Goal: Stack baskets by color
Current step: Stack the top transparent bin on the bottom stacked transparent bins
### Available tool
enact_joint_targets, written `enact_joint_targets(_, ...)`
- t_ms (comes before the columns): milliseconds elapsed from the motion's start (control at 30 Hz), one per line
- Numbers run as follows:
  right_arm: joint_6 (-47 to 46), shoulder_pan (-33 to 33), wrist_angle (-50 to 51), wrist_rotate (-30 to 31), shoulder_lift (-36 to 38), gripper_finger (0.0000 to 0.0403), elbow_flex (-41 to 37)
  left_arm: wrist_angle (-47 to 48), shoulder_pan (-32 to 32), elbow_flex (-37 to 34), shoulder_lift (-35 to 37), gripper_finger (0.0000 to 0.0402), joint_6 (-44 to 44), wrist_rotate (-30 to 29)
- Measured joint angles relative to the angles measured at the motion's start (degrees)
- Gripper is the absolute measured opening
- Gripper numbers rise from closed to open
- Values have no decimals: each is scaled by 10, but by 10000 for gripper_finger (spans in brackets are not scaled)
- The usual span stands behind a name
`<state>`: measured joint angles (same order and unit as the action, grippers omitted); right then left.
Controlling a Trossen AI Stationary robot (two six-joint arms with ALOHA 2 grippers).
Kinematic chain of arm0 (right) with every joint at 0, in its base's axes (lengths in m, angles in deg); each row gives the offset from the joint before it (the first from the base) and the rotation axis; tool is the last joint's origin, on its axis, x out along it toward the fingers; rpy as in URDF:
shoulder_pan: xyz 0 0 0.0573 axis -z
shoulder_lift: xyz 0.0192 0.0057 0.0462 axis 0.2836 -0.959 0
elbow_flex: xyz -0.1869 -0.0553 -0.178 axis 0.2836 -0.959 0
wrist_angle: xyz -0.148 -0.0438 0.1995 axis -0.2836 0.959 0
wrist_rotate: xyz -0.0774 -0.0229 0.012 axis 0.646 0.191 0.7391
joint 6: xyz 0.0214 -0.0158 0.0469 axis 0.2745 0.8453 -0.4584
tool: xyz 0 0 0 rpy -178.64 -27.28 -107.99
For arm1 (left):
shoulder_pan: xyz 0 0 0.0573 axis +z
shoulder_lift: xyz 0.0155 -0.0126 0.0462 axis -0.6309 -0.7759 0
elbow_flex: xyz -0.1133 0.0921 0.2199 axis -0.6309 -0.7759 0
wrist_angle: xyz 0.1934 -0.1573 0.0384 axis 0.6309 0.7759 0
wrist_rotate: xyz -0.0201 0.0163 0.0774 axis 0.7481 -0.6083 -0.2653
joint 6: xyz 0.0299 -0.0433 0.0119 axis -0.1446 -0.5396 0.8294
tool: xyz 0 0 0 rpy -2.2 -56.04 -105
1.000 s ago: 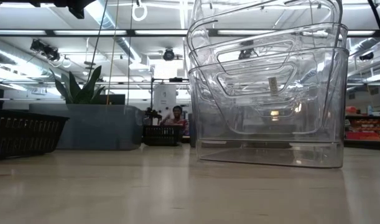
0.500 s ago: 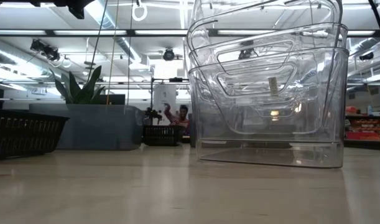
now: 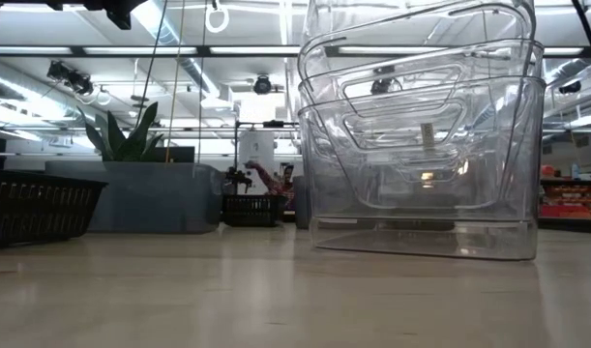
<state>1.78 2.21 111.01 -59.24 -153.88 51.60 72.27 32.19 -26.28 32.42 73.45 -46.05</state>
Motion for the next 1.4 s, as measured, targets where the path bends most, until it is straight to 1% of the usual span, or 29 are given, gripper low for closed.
enact_joint_targets(133, 2, 12, 0, -7, 0, 224, 0, 0, 0, 0, 0, 119, 0, 0)
enact_joint_targets(267, 7, 20, 2, -29, 0, 223, 0, 0, 0, 0, 0, 119, 0, 0)
enact_joint_targets(433, 20, 32, 2, -41, 0, 223, 0, 0, 0, 0, 0, 119, 0, 0)
enact_joint_targets(533, 25, 39, 21, -59, 0, 223, 3, 0, 0, 0, 0, 119, 0, 0)
enact_joint_targets(967, 27, 43, 28, -55, 23, 223, 6, 0, 0, 0, 0, 119, 0, 0)
enact_joint_targets(1100, 14, 43, 28, -33, 36, 223, 6, 0, 0, 0, 0, 119, 0, 0)
enact_joint_targets(1300, 16, 35, 28, 26, 47, 223, 6, -1, 0, 0, 0, 119, 0, 0)
enact_joint_targets(1400, 15, 33, 27, 38, 47, 222, 5, -1, 0, 0, 0, 119, 0, 0)
